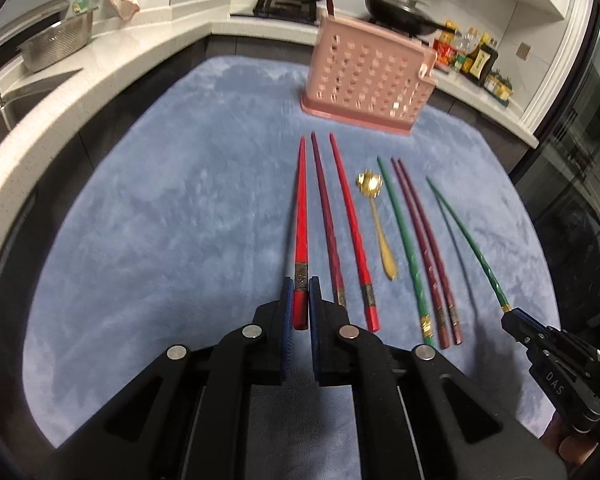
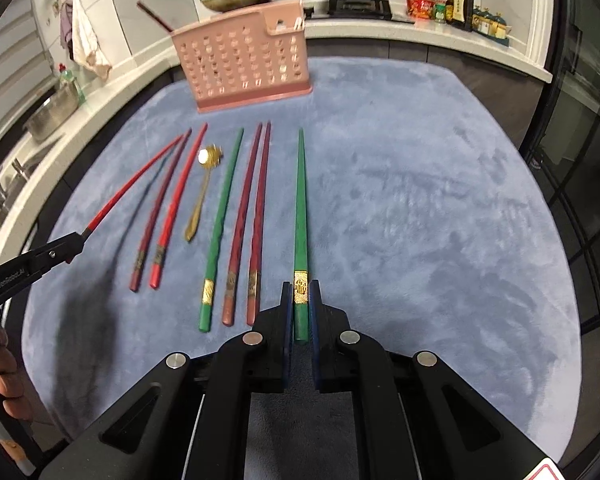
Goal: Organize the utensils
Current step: 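Grasp a green chopstick with the right tool while the left tool grasps a red chopstick, then lift both chopsticks into the pink basket and open both tools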
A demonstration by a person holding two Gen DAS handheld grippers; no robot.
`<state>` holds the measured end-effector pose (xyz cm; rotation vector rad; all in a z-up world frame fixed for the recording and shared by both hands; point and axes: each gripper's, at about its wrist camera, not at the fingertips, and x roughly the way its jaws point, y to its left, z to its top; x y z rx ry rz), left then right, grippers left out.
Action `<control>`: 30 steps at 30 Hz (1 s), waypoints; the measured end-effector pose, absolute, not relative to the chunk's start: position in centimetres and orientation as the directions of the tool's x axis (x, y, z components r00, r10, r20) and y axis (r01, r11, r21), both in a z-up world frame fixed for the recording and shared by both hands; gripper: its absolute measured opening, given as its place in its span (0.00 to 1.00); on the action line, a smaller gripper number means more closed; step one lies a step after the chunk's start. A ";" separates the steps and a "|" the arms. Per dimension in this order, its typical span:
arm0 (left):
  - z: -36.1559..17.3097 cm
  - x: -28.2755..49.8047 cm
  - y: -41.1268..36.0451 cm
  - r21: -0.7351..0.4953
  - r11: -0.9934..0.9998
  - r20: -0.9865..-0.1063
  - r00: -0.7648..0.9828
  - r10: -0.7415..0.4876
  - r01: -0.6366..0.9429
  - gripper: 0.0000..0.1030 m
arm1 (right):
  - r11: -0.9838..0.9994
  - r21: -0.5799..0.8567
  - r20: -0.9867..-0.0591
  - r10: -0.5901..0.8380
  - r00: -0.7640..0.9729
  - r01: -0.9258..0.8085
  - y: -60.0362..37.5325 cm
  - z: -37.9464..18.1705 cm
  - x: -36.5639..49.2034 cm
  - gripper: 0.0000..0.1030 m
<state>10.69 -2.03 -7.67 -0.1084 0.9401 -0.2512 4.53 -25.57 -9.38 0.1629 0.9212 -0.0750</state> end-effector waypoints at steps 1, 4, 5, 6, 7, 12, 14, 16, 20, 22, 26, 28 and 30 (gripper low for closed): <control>-7.0 10.6 -1.8 -0.203 0.965 -0.776 0.574 -0.261 0.164 0.07 | 0.984 0.111 -0.790 0.004 0.613 0.137 -25.7 -8.8 4.4 0.07; -5.2 10.4 -1.3 -0.208 0.966 -0.753 0.605 -0.260 0.156 0.07 | 0.982 0.119 -0.772 -0.001 0.636 0.146 -26.1 -7.4 4.1 0.07; -4.7 10.4 -1.2 -0.210 0.965 -0.746 0.613 -0.260 0.154 0.07 | 0.982 0.121 -0.762 -0.003 0.647 0.148 -26.3 -6.7 4.0 0.07; -4.1 10.4 -1.0 -0.214 0.965 -0.737 0.623 -0.262 0.152 0.07 | 0.981 0.124 -0.753 -0.005 0.659 0.149 -26.5 -6.1 4.0 0.07; -3.5 10.4 -0.8 -0.215 0.965 -0.730 0.632 -0.261 0.151 0.07 | 0.980 0.127 -0.743 -0.007 0.670 0.151 -26.7 -5.4 4.0 0.07; -0.6 10.3 -0.3 -0.205 0.966 -0.687 0.680 -0.255 0.155 0.07 | 0.976 0.145 -0.696 -0.018 0.718 0.165 -27.5 -2.4 3.9 0.07; 0.7 10.6 0.0 -0.215 0.964 -0.669 0.695 -0.263 0.158 0.07 | 0.974 0.150 -0.678 -0.023 0.735 0.168 -27.7 -1.1 4.0 0.07; 1.6 11.0 0.3 -0.226 0.960 -0.659 0.701 -0.274 0.164 0.07 | 0.973 0.158 -0.661 -0.024 0.750 0.171 -28.0 0.1 4.2 0.07; 3.9 12.0 0.6 -0.223 0.961 -0.626 0.731 -0.272 0.167 0.07 | 0.968 0.179 -0.622 -0.028 0.782 0.177 -28.6 2.2 4.5 0.07; 4.9 12.5 0.7 -0.220 0.961 -0.613 0.743 -0.269 0.167 0.07 | 0.966 0.185 -0.609 -0.031 0.792 0.179 -28.9 3.1 4.8 0.07; 7.2 13.5 0.8 -0.221 0.960 -0.573 0.774 -0.270 0.171 0.07 | 0.964 0.195 -0.584 -0.034 0.811 0.181 -29.3 4.6 5.4 0.07; 8.1 13.9 0.8 -0.216 0.961 -0.557 0.786 -0.268 0.175 0.07 | 0.964 0.194 -0.575 -0.037 0.817 0.180 -29.4 5.2 5.7 0.07; 9.2 14.4 0.6 -0.215 0.960 -0.541 0.796 -0.272 0.182 0.07 | 0.965 0.193 -0.564 -0.040 0.825 0.179 -29.5 5.8 6.0 0.07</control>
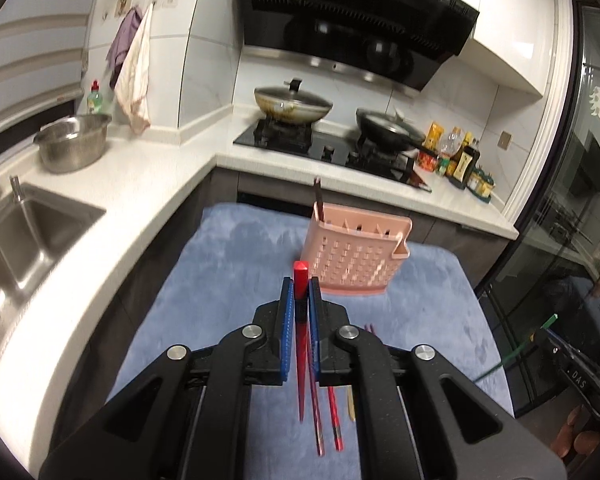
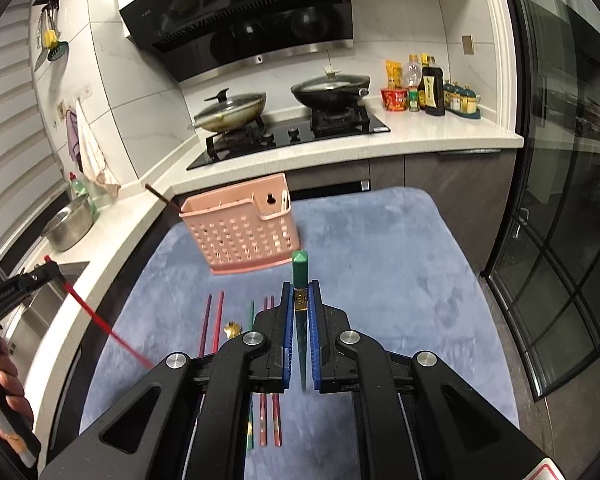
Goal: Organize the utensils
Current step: 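Lift both chopsticks into the pink basket and open both tools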
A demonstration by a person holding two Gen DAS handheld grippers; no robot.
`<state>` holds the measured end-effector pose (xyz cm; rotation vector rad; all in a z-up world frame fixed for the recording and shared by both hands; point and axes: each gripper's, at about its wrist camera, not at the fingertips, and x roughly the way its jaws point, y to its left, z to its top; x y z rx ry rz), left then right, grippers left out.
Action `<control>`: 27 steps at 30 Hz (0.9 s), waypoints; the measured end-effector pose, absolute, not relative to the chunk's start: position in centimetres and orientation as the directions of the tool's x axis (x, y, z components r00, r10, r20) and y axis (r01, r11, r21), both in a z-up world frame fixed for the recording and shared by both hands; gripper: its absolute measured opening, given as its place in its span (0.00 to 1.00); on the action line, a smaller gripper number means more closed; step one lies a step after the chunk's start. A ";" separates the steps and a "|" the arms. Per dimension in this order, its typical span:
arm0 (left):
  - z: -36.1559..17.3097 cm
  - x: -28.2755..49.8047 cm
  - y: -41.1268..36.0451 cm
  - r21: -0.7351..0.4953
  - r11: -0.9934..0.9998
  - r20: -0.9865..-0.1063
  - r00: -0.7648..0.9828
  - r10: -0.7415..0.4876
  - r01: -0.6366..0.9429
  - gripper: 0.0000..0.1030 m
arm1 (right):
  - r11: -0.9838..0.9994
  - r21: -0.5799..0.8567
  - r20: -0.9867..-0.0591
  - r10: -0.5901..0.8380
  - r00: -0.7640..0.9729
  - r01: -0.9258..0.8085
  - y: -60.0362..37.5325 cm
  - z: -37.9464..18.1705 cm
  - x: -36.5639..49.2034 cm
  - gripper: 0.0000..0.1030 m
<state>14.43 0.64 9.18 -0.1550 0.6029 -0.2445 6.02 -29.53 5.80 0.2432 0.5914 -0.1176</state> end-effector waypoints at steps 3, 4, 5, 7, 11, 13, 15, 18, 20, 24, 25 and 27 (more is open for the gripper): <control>10.9 15.1 0.2 -0.213 0.956 -0.514 0.809 -0.284 0.200 0.07 | 0.963 0.203 -0.548 -0.036 0.836 0.175 -29.8 6.8 6.5 0.07; 11.4 15.2 0.1 -0.210 0.956 -0.505 0.814 -0.286 0.206 0.07 | 0.961 0.216 -0.541 -0.029 0.841 0.172 -30.1 7.3 6.8 0.07; 12.1 15.5 -0.1 -0.209 0.954 -0.492 0.820 -0.292 0.214 0.07 | 0.959 0.228 -0.531 -0.023 0.847 0.169 -30.3 7.7 7.1 0.07; 13.5 16.1 -0.5 -0.217 0.949 -0.461 0.832 -0.308 0.231 0.07 | 0.955 0.248 -0.509 -0.016 0.860 0.164 -30.8 8.7 7.8 0.07; 16.6 17.6 -1.4 -0.244 0.933 -0.388 0.855 -0.344 0.265 0.07 | 0.949 0.281 -0.456 0.001 0.890 0.143 -31.5 11.2 9.8 0.07; 18.0 18.4 -1.9 -0.238 0.931 -0.352 0.869 -0.347 0.276 0.07 | 0.947 0.296 -0.433 0.015 0.901 0.126 -31.6 12.5 11.0 0.07; 19.3 19.4 -2.6 -0.227 0.932 -0.320 0.882 -0.345 0.282 0.07 | 0.946 0.307 -0.404 0.029 0.914 0.105 -31.6 13.9 12.5 0.07; 21.0 21.5 -3.8 -0.211 0.934 -0.276 0.899 -0.339 0.288 0.07 | 0.945 0.317 -0.360 0.042 0.932 0.080 -31.5 16.1 15.0 0.07; 21.6 22.8 -4.3 -0.209 0.937 -0.266 0.905 -0.331 0.281 0.07 | 0.945 0.321 -0.342 0.055 0.938 0.062 -31.3 17.0 16.7 0.07; 21.9 26.0 -5.3 -0.216 0.937 -0.252 0.912 -0.324 0.273 0.07 | 0.946 0.322 -0.322 0.080 0.943 0.030 -30.7 17.7 20.5 0.07; 21.8 26.6 -5.4 -0.214 0.939 -0.253 0.913 -0.319 0.269 0.07 | 0.947 0.320 -0.322 0.081 0.943 0.028 -30.6 17.8 21.1 0.07; 21.3 28.3 -5.9 -0.210 0.943 -0.269 0.912 -0.310 0.259 0.07 | 0.950 0.312 -0.325 0.086 0.942 0.021 -30.2 17.6 22.9 0.07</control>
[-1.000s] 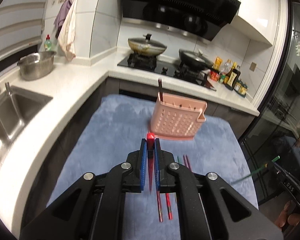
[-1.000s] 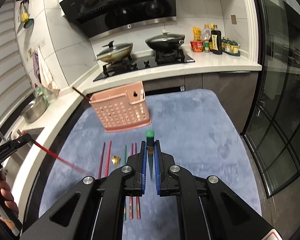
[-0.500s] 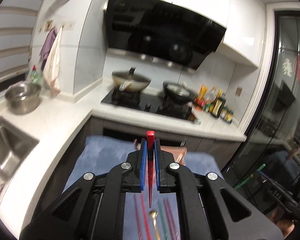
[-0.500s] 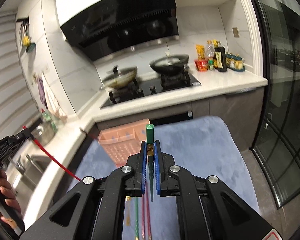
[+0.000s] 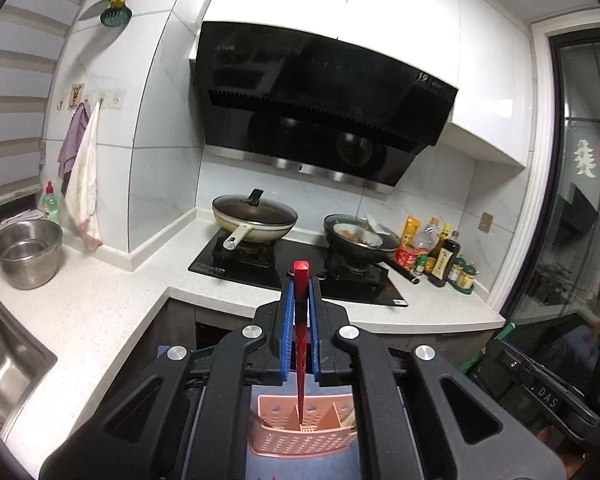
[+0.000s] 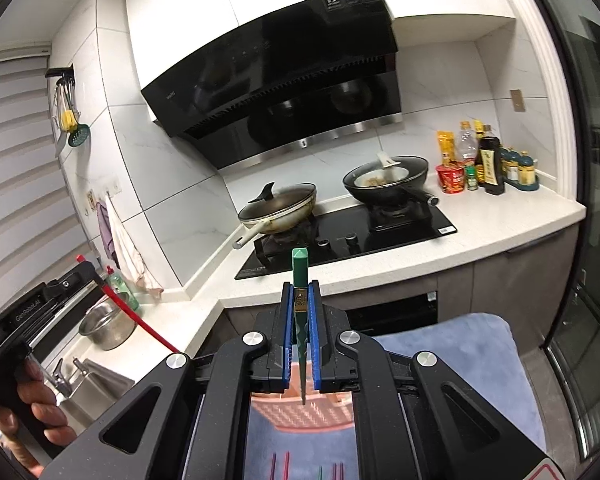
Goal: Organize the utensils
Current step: 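Lift both chopsticks into the pink basket and open both tools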
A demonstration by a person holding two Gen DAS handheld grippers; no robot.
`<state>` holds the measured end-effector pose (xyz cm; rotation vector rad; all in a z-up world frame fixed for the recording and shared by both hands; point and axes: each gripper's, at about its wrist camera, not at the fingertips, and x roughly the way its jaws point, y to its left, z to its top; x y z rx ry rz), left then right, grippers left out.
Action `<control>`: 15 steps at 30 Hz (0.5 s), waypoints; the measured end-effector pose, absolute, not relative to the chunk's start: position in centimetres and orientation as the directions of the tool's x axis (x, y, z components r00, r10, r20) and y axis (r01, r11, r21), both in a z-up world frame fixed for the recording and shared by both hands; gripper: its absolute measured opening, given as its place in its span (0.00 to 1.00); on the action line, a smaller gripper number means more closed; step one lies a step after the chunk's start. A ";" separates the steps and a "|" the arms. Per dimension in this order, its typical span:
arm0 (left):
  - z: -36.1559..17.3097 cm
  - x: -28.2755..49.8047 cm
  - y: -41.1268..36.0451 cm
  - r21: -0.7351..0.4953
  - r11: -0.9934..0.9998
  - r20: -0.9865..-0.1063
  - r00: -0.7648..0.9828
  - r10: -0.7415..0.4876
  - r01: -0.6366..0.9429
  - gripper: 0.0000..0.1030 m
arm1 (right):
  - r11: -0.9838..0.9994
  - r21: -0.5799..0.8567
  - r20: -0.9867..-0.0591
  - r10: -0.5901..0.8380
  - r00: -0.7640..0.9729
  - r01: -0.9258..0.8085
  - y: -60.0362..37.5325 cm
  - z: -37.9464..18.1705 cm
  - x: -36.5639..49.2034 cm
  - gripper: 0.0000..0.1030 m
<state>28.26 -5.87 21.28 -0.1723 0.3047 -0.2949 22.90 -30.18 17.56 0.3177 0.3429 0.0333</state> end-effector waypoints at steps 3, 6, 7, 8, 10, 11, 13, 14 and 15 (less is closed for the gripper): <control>19.8 29.9 -6.3 -0.201 0.948 -0.300 0.906 -0.299 0.247 0.07 | 0.955 0.296 -0.342 0.087 0.936 0.020 -29.6 16.6 25.4 0.07; 18.1 31.4 -6.6 -0.199 0.951 -0.340 0.893 -0.295 0.238 0.07 | 0.958 0.285 -0.369 0.086 0.925 0.025 -29.3 15.2 27.2 0.07; 17.5 31.9 -6.7 -0.196 0.952 -0.354 0.889 -0.291 0.234 0.07 | 0.958 0.284 -0.384 0.087 0.919 0.028 -29.3 14.5 27.8 0.07; 17.0 32.2 -6.8 -0.195 0.953 -0.365 0.885 -0.289 0.231 0.07 | 0.959 0.283 -0.394 0.087 0.915 0.031 -29.3 14.0 28.1 0.07; 15.8 32.9 -7.1 -0.191 0.955 -0.391 0.875 -0.285 0.225 0.07 | 0.958 0.285 -0.418 0.089 0.904 0.038 -29.3 12.9 28.9 0.07; 15.2 33.3 -7.2 -0.193 0.955 -0.404 0.869 -0.285 0.224 0.07 | 0.957 0.286 -0.431 0.092 0.898 0.040 -29.3 12.3 29.2 0.07; 14.2 33.8 -7.3 -0.202 0.955 -0.422 0.860 -0.286 0.219 0.07 | 0.958 0.284 -0.453 0.093 0.887 0.044 -29.4 11.2 29.7 0.07; 13.9 34.0 -7.2 -0.204 0.954 -0.428 0.857 -0.287 0.218 0.07 | 0.959 0.281 -0.463 0.092 0.882 0.048 -29.3 10.7 29.9 0.07; 13.4 34.2 -7.3 -0.204 0.955 -0.438 0.853 -0.285 0.214 0.07 | 0.959 0.279 -0.471 0.093 0.877 0.049 -29.3 10.3 30.1 0.07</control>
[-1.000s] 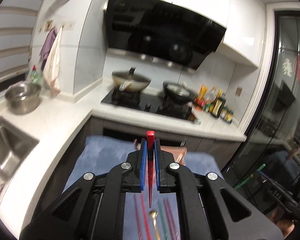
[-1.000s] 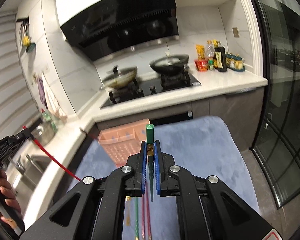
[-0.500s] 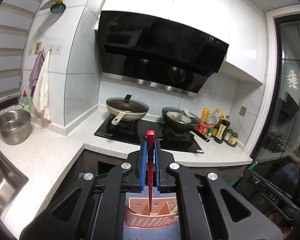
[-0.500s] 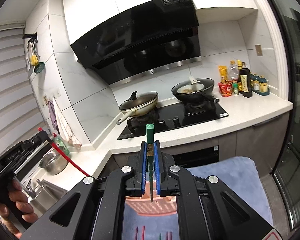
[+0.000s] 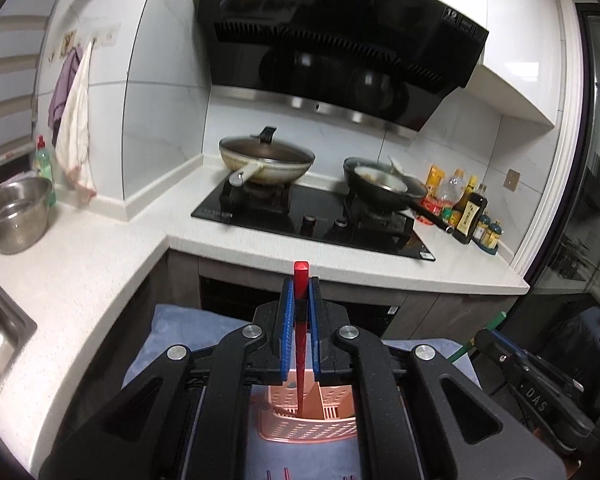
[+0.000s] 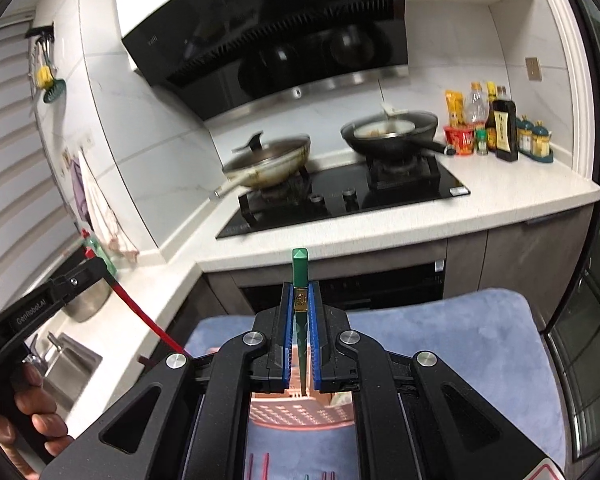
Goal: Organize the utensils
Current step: 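Lift both chopsticks into the pink basket and open both tools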
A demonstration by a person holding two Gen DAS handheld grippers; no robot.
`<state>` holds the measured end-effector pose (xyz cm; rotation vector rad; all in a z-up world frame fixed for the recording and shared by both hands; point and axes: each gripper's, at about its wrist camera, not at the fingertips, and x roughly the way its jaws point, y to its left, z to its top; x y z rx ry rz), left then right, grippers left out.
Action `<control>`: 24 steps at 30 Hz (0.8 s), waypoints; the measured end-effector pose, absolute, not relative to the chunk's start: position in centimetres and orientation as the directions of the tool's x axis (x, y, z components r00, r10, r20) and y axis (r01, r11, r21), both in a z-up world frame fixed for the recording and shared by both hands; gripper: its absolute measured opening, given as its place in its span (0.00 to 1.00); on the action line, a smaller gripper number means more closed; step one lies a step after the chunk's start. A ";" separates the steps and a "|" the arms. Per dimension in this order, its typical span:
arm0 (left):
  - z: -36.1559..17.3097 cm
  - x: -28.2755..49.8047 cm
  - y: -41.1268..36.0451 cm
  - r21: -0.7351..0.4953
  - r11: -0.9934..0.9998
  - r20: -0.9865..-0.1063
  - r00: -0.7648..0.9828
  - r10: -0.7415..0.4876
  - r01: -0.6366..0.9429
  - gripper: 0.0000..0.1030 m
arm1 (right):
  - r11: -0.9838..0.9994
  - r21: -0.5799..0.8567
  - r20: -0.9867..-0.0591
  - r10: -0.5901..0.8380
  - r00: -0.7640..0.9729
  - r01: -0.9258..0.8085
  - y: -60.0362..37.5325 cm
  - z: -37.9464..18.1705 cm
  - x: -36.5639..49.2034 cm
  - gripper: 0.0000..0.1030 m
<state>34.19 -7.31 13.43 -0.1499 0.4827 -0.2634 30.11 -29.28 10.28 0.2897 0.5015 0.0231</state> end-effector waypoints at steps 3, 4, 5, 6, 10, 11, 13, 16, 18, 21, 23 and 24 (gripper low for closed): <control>12.6 34.6 -7.3 -0.201 0.957 -0.455 0.846 -0.278 0.207 0.07 | 0.957 0.288 -0.489 0.107 0.866 0.045 -29.2 9.2 30.6 0.07; 12.3 34.7 -7.2 -0.203 0.958 -0.463 0.843 -0.275 0.201 0.07 | 0.956 0.289 -0.497 0.110 0.861 0.045 -29.2 8.9 30.7 0.07; 12.1 34.9 -7.0 -0.211 0.957 -0.469 0.838 -0.278 0.200 0.07 | 0.956 0.289 -0.503 0.111 0.857 0.046 -29.2 8.7 30.8 0.07; 11.9 35.1 -6.9 -0.218 0.956 -0.474 0.835 -0.278 0.195 0.07 | 0.956 0.291 -0.508 0.112 0.854 0.048 -29.2 8.4 30.8 0.07; 11.5 34.9 -5.9 -0.222 0.964 -0.479 0.844 -0.241 0.149 0.28 | 0.955 0.290 -0.513 0.099 0.853 0.063 -29.4 8.0 30.3 0.16; 11.6 34.6 -5.6 -0.223 0.965 -0.474 0.850 -0.231 0.138 0.36 | 0.954 0.292 -0.513 0.099 0.853 0.065 -29.5 8.1 30.1 0.20; 11.7 34.0 -5.2 -0.221 0.966 -0.468 0.855 -0.225 0.133 0.37 | 0.953 0.296 -0.507 0.096 0.856 0.069 -29.7 8.3 29.4 0.24; 12.0 33.1 -4.7 -0.217 0.967 -0.466 0.857 -0.221 0.131 0.37 | 0.953 0.297 -0.502 0.095 0.860 0.068 -29.7 8.6 28.2 0.27; 12.2 32.2 -4.3 -0.215 0.968 -0.464 0.858 -0.219 0.131 0.37 | 0.953 0.295 -0.500 0.094 0.861 0.067 -29.7 8.8 27.2 0.27; 12.3 30.5 -3.7 -0.207 0.969 -0.463 0.860 -0.217 0.133 0.37 | 0.958 0.281 -0.498 0.089 0.862 0.064 -29.6 8.9 25.2 0.27; 12.2 29.3 -3.5 -0.197 0.971 -0.464 0.860 -0.214 0.135 0.37 | 0.960 0.273 -0.504 0.087 0.859 0.062 -29.6 8.6 23.6 0.27; 12.0 28.4 -3.3 -0.191 0.972 -0.468 0.858 -0.210 0.134 0.37 | 0.962 0.267 -0.509 0.085 0.857 0.063 -29.5 8.2 22.6 0.27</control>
